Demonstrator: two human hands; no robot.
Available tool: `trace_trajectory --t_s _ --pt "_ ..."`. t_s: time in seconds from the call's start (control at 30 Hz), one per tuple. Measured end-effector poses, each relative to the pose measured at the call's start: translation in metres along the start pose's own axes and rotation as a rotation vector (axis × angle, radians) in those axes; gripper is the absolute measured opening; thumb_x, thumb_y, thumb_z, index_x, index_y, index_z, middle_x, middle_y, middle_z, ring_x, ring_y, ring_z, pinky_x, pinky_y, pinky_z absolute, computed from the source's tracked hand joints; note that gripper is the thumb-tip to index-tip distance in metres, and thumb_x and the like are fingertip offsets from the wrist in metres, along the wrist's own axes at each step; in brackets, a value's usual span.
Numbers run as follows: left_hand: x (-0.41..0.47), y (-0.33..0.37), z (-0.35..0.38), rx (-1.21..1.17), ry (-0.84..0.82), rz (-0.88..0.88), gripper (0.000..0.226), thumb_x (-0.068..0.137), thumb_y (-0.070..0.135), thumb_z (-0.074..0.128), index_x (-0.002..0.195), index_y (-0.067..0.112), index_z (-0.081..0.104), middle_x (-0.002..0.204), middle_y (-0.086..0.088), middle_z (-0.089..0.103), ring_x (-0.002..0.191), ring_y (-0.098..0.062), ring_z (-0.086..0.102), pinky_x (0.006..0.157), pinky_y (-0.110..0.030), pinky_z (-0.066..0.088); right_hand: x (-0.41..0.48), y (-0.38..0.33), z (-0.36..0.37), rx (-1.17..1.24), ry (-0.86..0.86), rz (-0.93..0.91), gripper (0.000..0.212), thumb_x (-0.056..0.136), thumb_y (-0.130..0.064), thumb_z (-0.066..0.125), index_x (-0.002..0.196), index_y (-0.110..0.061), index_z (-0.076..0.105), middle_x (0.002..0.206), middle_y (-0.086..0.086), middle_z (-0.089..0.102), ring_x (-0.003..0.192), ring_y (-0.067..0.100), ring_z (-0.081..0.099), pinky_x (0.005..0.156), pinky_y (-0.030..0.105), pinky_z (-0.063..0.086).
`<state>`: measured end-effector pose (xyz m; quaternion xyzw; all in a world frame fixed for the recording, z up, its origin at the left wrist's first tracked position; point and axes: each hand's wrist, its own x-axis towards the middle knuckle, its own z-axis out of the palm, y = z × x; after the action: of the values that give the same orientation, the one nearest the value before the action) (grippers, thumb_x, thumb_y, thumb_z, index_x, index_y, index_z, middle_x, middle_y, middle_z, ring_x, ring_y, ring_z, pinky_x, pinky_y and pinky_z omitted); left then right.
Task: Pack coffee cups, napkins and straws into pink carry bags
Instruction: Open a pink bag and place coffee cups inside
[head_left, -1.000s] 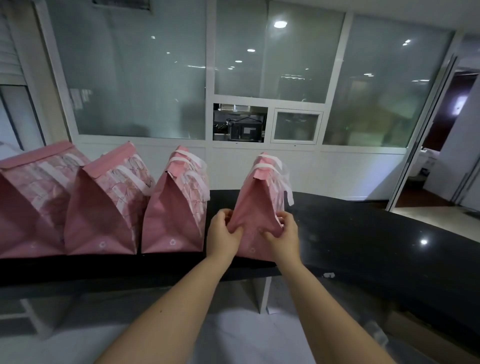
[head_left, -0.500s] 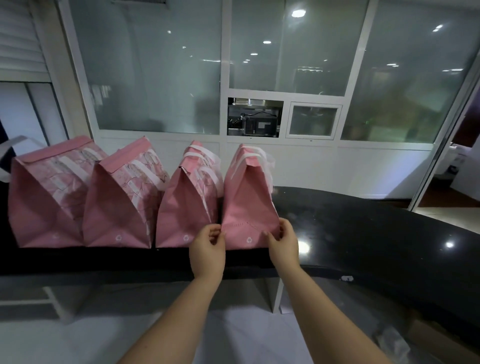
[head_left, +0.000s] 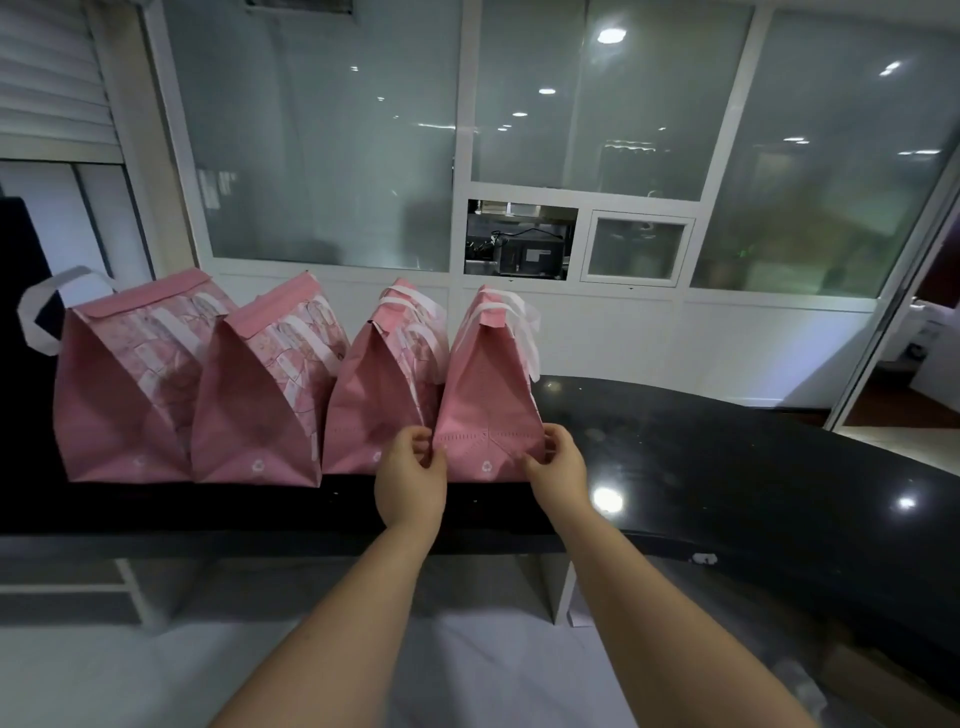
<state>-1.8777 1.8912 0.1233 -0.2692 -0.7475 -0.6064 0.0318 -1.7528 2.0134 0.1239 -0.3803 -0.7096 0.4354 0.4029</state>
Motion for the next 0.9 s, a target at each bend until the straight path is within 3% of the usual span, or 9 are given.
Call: trace_trajectory --t_s 0.1,0.23,0.33,0.47,0.7,0.9 --pt "0.001 0.015 -0.008 0.105 -0.049 0.297 0.025 0.079 0.012 0.072 0.103 0.021 0.066 0.099 0.006 0.059 0.090 -0.016 0.058 0.076 -0.033 0.050 -0.007 -0.013 -0.015 -0.067 0.074 -0.066 0.032 0.080 -0.020 0.071 0.095 -0.042 0.054 0.096 -0.018 0.062 0.084 -0.007 0.060 0.063 0.011 0.046" --pt "0.011 0.052 -0.014 0.290 -0.192 0.657 0.030 0.078 0.015 0.072 0.107 0.020 0.067 0.107 0.001 0.064 0.098 -0.023 0.058 0.085 -0.039 0.046 -0.020 -0.045 -0.045 -0.289 0.143 -0.169 0.039 0.080 -0.021 0.074 0.114 -0.030 0.057 0.108 -0.014 0.058 0.097 0.005 0.057 0.077 0.019 0.046" --pt "0.015 0.084 -0.015 0.397 -0.311 0.822 0.035 0.082 0.025 0.068 0.116 0.027 0.061 0.114 0.005 0.061 0.109 -0.021 0.054 0.091 -0.038 0.038 -0.040 -0.076 -0.074 -0.579 0.163 -0.264 0.038 0.083 -0.026 0.072 0.118 -0.027 0.057 0.115 -0.009 0.060 0.107 0.012 0.054 0.087 0.032 0.049" --pt "0.012 0.125 -0.018 0.468 -0.436 0.993 0.040 0.086 0.033 0.060 0.125 0.030 0.053 0.124 0.004 0.056 0.115 -0.021 0.048 0.096 -0.039 0.035 -0.081 -0.121 -0.119 -0.919 0.219 -0.302 0.039 0.086 -0.029 0.070 0.122 -0.024 0.056 0.122 -0.002 0.059 0.113 0.020 0.051 0.093 0.038 0.046" --pt "-0.051 0.190 -0.033 0.268 -0.514 1.256 0.039 0.086 0.037 0.059 0.124 0.028 0.056 0.120 0.000 0.056 0.109 -0.024 0.049 0.091 -0.040 0.035 -0.205 -0.173 -0.200 -1.340 0.390 -0.108 0.048 0.086 -0.036 0.068 0.130 -0.027 0.053 0.128 0.000 0.057 0.119 0.025 0.049 0.095 0.040 0.044" --pt "-0.177 0.232 -0.053 0.014 -0.696 1.467 0.045 0.087 0.042 0.058 0.130 0.027 0.050 0.123 0.000 0.054 0.111 -0.023 0.049 0.089 -0.039 0.037 -0.361 -0.201 -0.247 -1.482 0.529 0.159 0.048 0.086 -0.036 0.067 0.130 -0.023 0.053 0.129 0.002 0.058 0.120 0.026 0.048 0.095 0.038 0.041"
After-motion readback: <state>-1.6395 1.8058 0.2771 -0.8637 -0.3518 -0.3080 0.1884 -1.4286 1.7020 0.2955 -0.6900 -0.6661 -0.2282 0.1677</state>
